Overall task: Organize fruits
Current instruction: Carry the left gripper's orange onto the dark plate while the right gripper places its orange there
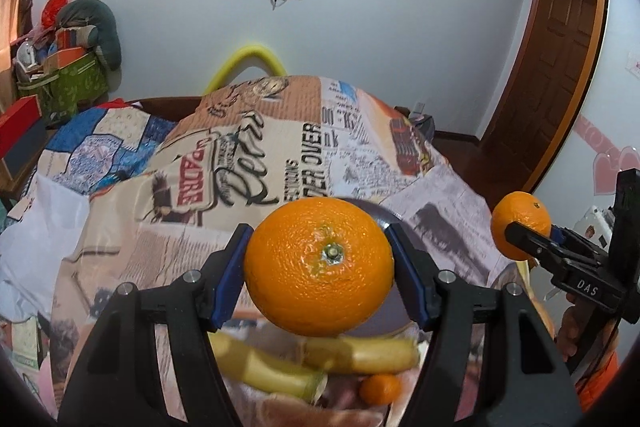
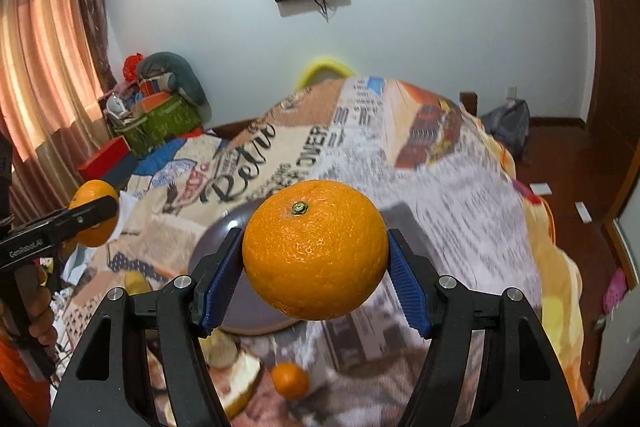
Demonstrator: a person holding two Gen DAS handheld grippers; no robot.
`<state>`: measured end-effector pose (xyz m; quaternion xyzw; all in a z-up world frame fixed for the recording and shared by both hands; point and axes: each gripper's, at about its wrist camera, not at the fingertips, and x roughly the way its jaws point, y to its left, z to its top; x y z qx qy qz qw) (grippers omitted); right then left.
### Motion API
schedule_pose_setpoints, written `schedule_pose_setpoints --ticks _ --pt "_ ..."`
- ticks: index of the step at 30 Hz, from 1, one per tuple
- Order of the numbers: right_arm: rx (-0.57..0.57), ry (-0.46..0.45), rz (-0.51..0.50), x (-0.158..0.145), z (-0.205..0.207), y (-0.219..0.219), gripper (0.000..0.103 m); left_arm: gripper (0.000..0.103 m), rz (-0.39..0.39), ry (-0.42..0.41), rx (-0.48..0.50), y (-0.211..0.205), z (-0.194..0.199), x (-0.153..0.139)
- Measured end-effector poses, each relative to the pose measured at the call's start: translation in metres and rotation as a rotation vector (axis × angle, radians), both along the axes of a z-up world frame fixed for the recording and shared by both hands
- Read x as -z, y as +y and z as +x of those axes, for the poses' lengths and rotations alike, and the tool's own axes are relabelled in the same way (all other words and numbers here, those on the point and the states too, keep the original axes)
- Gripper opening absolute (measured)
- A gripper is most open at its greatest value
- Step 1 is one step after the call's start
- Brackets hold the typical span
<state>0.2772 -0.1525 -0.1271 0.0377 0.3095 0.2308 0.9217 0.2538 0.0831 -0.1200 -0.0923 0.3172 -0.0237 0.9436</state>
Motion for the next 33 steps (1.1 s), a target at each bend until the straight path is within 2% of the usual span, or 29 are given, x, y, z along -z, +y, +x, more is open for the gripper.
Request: schedule_pose_setpoints --ticks 7,16,19,29,33 --pt "-0.025 -0.036 0.009 -0.003 0.021 0.016 0.067 0.066 0.029 -0.001 0.021 -0.01 0.031 0.002" --pt "-0.058 0.029 -0.055 0.027 0.063 0.039 0.067 0.066 0.024 0.066 0.021 -0.008 0.074 0.026" --pt "-0.07 0.049 -0.069 0.034 0.072 0.044 0.067 0.066 0.034 0.098 0.022 -0.007 0.089 0.035" --pt "-0.133 0.161 -0.112 0.066 0.095 0.063 0.067 0.066 -0.02 0.27 0.09 -0.003 0.132 0.079" --pt "-0.142 0.195 -0.131 0.076 0.1 0.063 0.067 0.066 -0.001 0.304 0.083 -0.003 0.14 0.091"
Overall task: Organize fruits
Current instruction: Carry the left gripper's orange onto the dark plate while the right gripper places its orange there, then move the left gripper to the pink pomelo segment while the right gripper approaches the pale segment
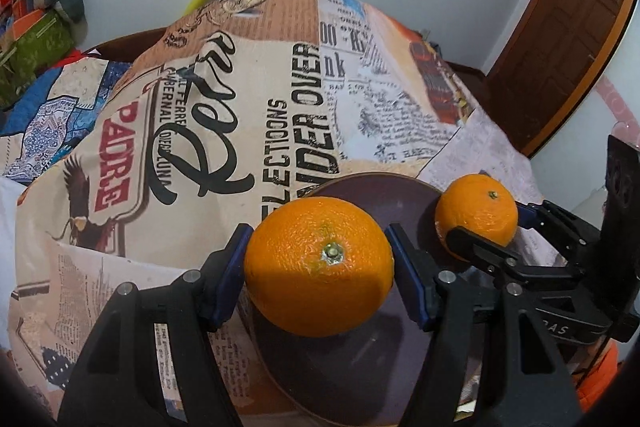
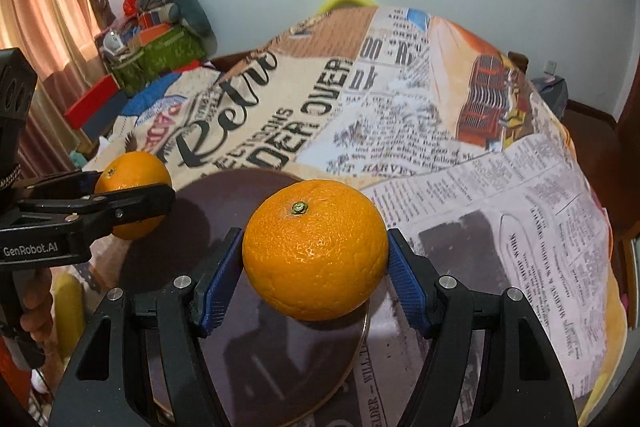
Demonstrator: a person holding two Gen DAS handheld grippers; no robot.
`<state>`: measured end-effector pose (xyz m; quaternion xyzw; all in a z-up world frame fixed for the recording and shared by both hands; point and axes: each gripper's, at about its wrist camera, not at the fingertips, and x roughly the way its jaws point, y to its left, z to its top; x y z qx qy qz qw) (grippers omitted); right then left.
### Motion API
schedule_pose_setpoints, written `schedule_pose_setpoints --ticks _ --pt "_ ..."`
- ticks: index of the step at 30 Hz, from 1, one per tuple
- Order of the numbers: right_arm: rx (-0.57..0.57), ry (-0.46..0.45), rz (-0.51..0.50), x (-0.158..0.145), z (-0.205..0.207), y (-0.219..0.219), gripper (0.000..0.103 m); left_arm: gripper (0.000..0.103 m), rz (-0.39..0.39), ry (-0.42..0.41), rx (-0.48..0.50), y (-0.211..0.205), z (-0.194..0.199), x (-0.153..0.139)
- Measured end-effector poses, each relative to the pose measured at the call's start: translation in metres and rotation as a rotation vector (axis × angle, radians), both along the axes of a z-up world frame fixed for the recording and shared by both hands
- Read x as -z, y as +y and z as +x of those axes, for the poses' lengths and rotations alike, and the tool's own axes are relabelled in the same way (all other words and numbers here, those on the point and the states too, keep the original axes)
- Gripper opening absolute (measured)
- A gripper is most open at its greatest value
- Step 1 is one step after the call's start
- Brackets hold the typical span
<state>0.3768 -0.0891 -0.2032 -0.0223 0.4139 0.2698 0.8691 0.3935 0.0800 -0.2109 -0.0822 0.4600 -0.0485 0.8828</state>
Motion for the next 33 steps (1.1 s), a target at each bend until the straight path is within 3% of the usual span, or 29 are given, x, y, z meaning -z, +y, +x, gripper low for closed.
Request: schedule_pose_setpoints --ticks 9,15,23,33 --pt "-0.037 -0.021 -0.048 0.003 -0.001 0.005 0.068 0.066 -0.014 0.087 0.0 -0.001 0.009 0.016" --pt "-0.049 -0.04 -0.04 -0.003 -0.004 0.004 0.068 0.072 -0.051 0.08 0.006 0.003 0.007 0.013" --pt "-0.017 -0.049 -0.001 -0.022 -0.016 -0.009 0.068 0.072 0.002 -0.003 -0.011 -0.001 -0.017 -0.018" --pt "0.011 -0.129 0.04 -0.064 -0.057 -0.019 0.068 0.072 0.069 -0.143 -0.021 -0.008 -0.078 -0.076"
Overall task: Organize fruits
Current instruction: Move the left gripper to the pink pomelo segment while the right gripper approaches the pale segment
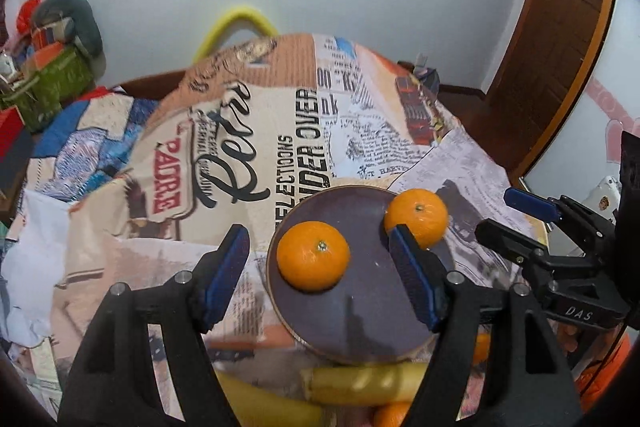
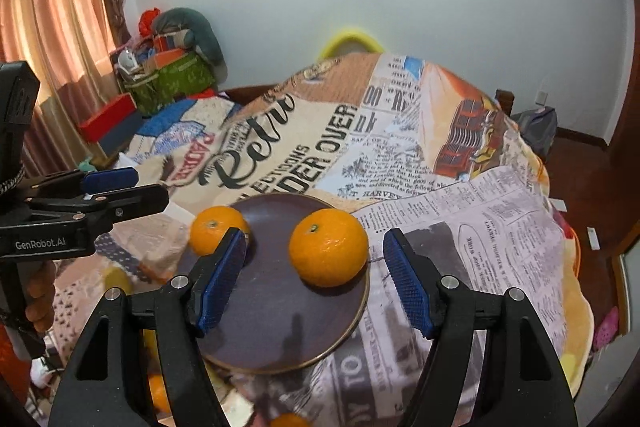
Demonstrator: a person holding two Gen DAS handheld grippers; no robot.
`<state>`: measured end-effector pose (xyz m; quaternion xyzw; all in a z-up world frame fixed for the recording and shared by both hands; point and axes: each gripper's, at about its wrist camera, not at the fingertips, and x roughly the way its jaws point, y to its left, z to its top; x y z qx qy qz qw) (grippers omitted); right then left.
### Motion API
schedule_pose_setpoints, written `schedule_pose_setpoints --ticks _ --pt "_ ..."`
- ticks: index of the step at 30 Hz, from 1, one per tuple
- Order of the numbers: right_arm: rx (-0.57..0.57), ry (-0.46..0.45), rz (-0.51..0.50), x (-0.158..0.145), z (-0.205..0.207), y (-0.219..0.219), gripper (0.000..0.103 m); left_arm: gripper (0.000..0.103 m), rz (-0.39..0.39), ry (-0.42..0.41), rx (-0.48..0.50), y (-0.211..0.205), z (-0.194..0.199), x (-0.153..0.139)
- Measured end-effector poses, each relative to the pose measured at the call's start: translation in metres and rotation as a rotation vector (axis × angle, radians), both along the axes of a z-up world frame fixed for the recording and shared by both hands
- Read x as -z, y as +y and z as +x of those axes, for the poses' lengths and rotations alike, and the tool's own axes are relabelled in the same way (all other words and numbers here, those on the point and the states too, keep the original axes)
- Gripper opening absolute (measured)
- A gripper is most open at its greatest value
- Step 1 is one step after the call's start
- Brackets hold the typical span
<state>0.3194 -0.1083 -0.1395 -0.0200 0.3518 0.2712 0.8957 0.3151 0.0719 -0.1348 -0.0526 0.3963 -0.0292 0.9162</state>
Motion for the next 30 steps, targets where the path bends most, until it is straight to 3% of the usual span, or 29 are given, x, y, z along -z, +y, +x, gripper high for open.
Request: schedule_pose_setpoints --ticks 7,14,20,30 --pt "0.01 -0.045 0.014 -0.019 -0.036 -0.005 0.069 0.075 0.022 -0.058 -0.02 0.0 -0.048 -0.023" --pt "0.026 -0.065 0.018 -0.021 -0.071 -0.012 0.076 0.092 0.03 -0.076 -0.042 0.002 -0.092 -0.024" --pt "0.015 -0.036 -0.014 -0.004 -0.097 -0.008 0.077 0.094 0.007 -0.014 -0.068 0.006 -0.118 -0.003" --pt "0.031 0.045 -0.012 0.029 -0.12 -0.017 0.078 0.095 -0.038 0.131 -0.058 -0.005 -0.141 0.06"
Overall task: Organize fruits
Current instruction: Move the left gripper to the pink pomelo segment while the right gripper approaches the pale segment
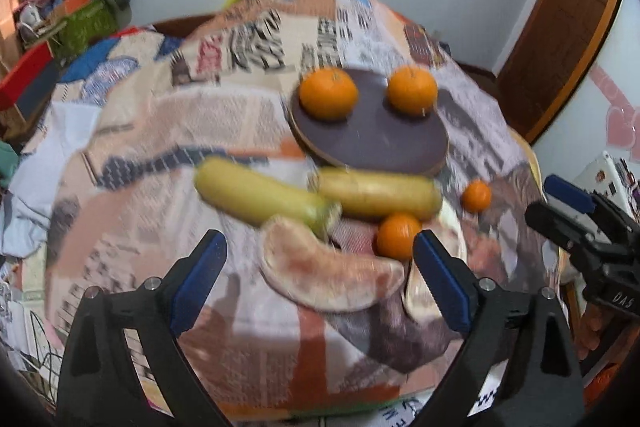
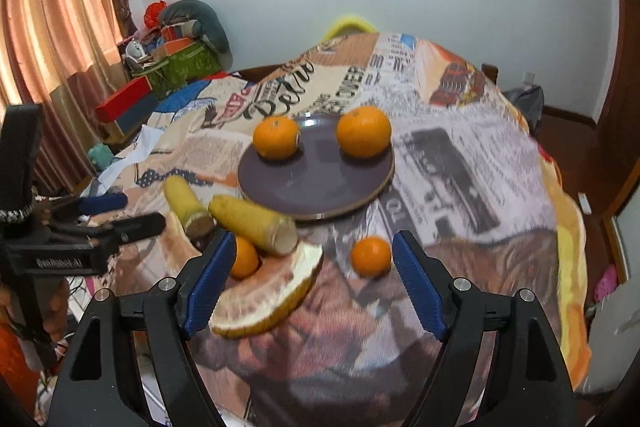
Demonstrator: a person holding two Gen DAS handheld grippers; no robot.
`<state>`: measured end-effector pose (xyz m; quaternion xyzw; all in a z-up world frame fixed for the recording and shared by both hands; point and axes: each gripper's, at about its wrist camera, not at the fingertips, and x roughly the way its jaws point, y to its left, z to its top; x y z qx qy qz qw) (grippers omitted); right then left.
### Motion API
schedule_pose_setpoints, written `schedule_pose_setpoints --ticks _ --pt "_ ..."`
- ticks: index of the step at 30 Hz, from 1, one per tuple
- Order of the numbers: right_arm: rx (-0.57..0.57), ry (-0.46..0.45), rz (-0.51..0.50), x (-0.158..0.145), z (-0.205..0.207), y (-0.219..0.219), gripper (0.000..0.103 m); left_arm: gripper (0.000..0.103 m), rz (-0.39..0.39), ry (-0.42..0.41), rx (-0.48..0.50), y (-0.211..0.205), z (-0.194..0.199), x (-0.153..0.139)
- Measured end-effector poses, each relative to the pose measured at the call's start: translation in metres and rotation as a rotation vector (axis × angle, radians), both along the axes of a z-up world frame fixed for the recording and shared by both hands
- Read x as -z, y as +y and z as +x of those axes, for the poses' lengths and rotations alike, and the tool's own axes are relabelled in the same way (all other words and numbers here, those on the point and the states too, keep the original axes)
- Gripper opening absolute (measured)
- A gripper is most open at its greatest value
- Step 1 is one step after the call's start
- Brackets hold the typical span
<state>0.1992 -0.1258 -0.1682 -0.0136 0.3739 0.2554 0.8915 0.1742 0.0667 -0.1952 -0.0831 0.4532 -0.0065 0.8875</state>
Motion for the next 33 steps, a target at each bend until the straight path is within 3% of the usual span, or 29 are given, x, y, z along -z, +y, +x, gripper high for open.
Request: schedule_pose_setpoints --ticks 8,16,23,28,33 --pt "0.013 0.049 -0.027 0.023 -0.006 -0.007 0.078 0.095 0.042 0.062 0.012 -0.022 0.002 0.028" --pt "-0.031 0.082 -0.064 0.04 -0.018 0.003 0.078 0.096 0.079 0.057 -0.037 -0.027 0.01 0.041" --pt "-0.08 0.125 -0.066 0.053 -0.022 0.022 0.078 0.096 0.069 0.084 -0.033 -0.01 -0.009 0.048" --pt "-0.107 0.127 -0.065 0.057 -0.024 0.042 0.088 0.096 0.07 0.094 -0.046 0.009 -0.029 0.047" --pt "-0.098 0.126 -0.125 0.066 -0.021 0.063 0.088 0.096 0.063 0.09 -0.064 0.024 -0.042 0.044"
